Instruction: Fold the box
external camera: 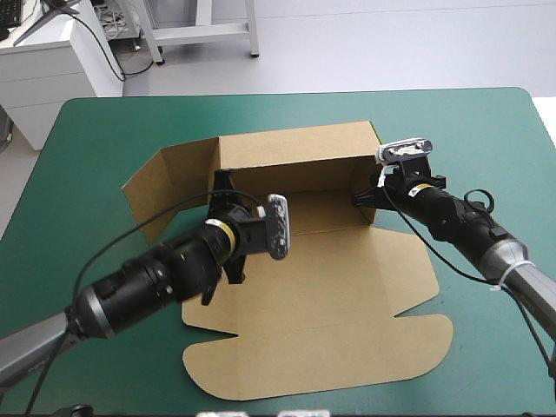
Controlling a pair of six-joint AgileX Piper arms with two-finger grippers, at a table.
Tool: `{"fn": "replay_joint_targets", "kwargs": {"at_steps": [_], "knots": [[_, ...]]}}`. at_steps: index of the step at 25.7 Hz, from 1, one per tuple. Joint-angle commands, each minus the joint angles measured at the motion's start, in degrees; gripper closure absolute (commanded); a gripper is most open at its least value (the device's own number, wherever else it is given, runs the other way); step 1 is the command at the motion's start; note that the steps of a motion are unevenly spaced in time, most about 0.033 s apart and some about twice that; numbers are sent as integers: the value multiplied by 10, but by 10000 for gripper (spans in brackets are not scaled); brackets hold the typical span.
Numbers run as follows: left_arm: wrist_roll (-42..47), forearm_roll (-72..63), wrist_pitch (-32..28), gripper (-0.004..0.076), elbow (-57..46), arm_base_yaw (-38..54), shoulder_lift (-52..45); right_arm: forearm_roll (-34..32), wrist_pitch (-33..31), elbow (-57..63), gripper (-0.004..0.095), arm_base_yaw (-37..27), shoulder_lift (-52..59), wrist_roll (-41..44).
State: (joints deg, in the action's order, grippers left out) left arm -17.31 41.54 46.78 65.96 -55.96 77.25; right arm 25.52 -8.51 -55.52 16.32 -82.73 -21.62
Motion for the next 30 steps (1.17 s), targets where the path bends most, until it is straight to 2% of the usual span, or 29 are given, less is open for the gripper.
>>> {"fn": "replay_joint_targets", "kwargs": {"at_steps": [1, 3, 6, 9, 14, 21, 27, 30], "knots": [[-197, -311, 106, 710, 155, 114, -11, 7, 38, -23, 924, -3, 20, 0], [-210, -415, 135, 710, 229, 214, -10, 7, 37, -23, 924, -3, 20, 0], [-182, -517, 115, 710, 280, 368, -10, 7, 29, -23, 925, -3, 20, 0], [-135, -659, 89, 710, 275, 545, -7, 7, 28, -23, 925, -3, 19, 0], [-102, -797, 84, 724, 227, 694, -3, 7, 28, -23, 925, -3, 19, -3], [-77, -892, -15, 732, 84, 793, 1, 7, 28, -23, 926, -3, 19, -3], [-67, -923, -98, 732, -20, 800, 1, 7, 29, -23, 925, -3, 19, -3], [-67, -926, -110, 732, -46, 800, 1, 3, 21, -25, 925, -3, 19, -3]]}}
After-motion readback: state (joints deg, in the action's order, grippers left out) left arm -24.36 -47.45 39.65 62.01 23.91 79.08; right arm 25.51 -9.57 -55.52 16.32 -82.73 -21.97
